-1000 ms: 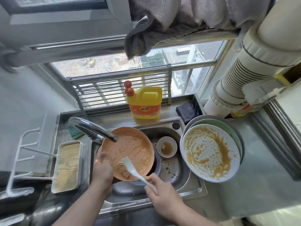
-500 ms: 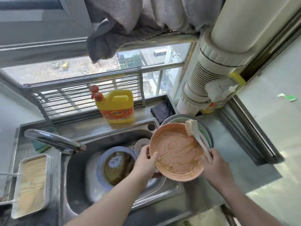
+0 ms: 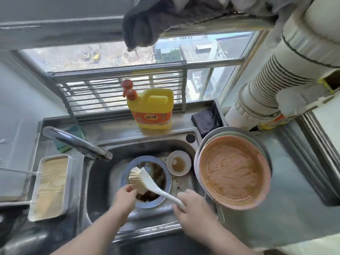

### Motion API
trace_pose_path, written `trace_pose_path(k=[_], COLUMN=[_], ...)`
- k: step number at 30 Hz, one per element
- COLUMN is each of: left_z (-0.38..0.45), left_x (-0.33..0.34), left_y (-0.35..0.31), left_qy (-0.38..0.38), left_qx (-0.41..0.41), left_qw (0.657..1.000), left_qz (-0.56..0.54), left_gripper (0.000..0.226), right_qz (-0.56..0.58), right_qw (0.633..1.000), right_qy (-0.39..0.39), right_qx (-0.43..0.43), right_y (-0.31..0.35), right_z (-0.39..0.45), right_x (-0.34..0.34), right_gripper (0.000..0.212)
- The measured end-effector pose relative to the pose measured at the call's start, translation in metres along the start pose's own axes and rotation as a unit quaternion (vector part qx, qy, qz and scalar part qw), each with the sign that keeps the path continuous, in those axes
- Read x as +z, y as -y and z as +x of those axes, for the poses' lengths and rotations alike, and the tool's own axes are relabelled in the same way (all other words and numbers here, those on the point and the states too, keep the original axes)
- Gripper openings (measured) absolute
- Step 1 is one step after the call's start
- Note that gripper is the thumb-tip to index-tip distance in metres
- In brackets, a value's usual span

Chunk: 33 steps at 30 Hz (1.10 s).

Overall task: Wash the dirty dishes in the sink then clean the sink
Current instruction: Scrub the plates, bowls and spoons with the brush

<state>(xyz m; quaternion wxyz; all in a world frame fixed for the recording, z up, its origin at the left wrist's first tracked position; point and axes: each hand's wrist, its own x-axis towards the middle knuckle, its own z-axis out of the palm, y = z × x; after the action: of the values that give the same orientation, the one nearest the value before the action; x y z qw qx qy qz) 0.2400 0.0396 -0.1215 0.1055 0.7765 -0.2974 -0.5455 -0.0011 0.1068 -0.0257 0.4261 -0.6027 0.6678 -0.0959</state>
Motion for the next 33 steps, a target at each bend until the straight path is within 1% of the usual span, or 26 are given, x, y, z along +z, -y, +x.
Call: trace_pose_path(k=[2, 3, 4, 5, 6, 7, 8, 9, 10, 11, 12, 14, 16, 17, 20, 22, 24, 26, 29, 31, 33], left_z=[0.019, 0.029, 0.038, 0.049, 0.059, 0.066, 0.074, 0.080, 0.086, 0.090, 0.093, 0.097, 0.099, 0.099, 0.090, 0.082, 0.071, 0.056, 0.030, 0.014, -0.006], left_x=[-0.019, -0.024, -0.027, -0.029, -0.029, -0.028, -0.026, -0.023, -0.020, -0.017, -0.015, -0.013, -0.011, -0.010, -0.013, -0.020, -0.030, -0.043, -0.063, -0.069, -0.069], left_y=[0.012, 0.014, 0.015, 0.015, 0.015, 0.013, 0.013, 0.014, 0.016, 0.017, 0.019, 0.022, 0.025, 0.028, 0.032, 0.030, 0.023, 0.016, 0.008, 0.004, -0.001], left_qy=[-0.031, -0.040, -0.045, -0.048, -0.049, -0.046, -0.042, -0.040, -0.044, -0.052, -0.061, -0.092, -0.102, -0.089, -0.038, -0.031, -0.032, -0.036, -0.028, -0.026, -0.046], left_qx=[-0.014, -0.019, -0.018, -0.014, -0.012, -0.013, -0.014, -0.015, -0.015, -0.008, -0.005, -0.005, -0.005, -0.003, -0.001, 0.000, -0.015, -0.023, -0.003, 0.040, 0.096], left_qw=[0.999, 0.998, 0.997, 0.997, 0.997, 0.997, 0.998, 0.998, 0.997, 0.997, 0.995, 0.990, 0.989, 0.991, 0.997, 0.999, 0.999, 0.999, 0.999, 0.996, 0.982], left_qz=[0.041, 0.051, 0.053, 0.053, 0.052, 0.052, 0.050, 0.048, 0.054, 0.064, 0.079, 0.105, 0.110, 0.100, 0.063, 0.029, -0.011, -0.028, 0.020, 0.081, 0.154], left_gripper=[0.020, 0.028, 0.043, 0.060, 0.072, 0.076, 0.069, 0.051, 0.027, 0.014, 0.011, 0.014, 0.014, 0.016, 0.034, 0.041, 0.043, 0.038, 0.052, 0.063, 0.070], right_qz=[-0.028, -0.038, -0.047, -0.059, -0.063, -0.063, -0.059, -0.062, -0.077, -0.089, -0.085, -0.078, -0.082, -0.090, -0.070, -0.055, -0.050, -0.048, -0.039, -0.032, -0.024], right_qw=[0.997, 0.994, 0.990, 0.987, 0.986, 0.987, 0.987, 0.987, 0.987, 0.985, 0.984, 0.982, 0.982, 0.981, 0.983, 0.984, 0.984, 0.984, 0.988, 0.990, 0.992], right_qy=[0.072, 0.093, 0.106, 0.111, 0.107, 0.091, 0.076, 0.065, 0.069, 0.079, 0.081, 0.087, 0.079, 0.079, 0.067, 0.059, 0.060, 0.071, 0.062, 0.043, 0.025], right_qx=[0.027, 0.052, 0.080, 0.097, 0.114, 0.120, 0.129, 0.134, 0.124, 0.123, 0.133, 0.146, 0.152, 0.152, 0.157, 0.160, 0.161, 0.158, 0.138, 0.128, 0.118], right_y=[-0.004, -0.009, -0.015, -0.021, -0.029, -0.036, -0.042, -0.049, -0.055, -0.058, -0.059, -0.055, -0.051, -0.050, -0.052, -0.054, -0.058, -0.061, -0.055, -0.044, -0.033], right_z=[0.038, 0.057, 0.074, 0.092, 0.107, 0.119, 0.129, 0.137, 0.145, 0.151, 0.155, 0.159, 0.157, 0.155, 0.148, 0.142, 0.132, 0.120, 0.101, 0.088, 0.076], right_x=[0.029, 0.041, 0.052, 0.063, 0.074, 0.083, 0.091, 0.100, 0.108, 0.113, 0.118, 0.122, 0.124, 0.124, 0.119, 0.110, 0.098, 0.086, 0.069, 0.059, 0.050], right_gripper=[0.030, 0.027, 0.027, 0.026, 0.024, 0.021, 0.017, 0.016, 0.019, 0.025, 0.028, 0.028, 0.018, 0.015, 0.016, 0.015, 0.018, 0.022, 0.029, 0.033, 0.032])
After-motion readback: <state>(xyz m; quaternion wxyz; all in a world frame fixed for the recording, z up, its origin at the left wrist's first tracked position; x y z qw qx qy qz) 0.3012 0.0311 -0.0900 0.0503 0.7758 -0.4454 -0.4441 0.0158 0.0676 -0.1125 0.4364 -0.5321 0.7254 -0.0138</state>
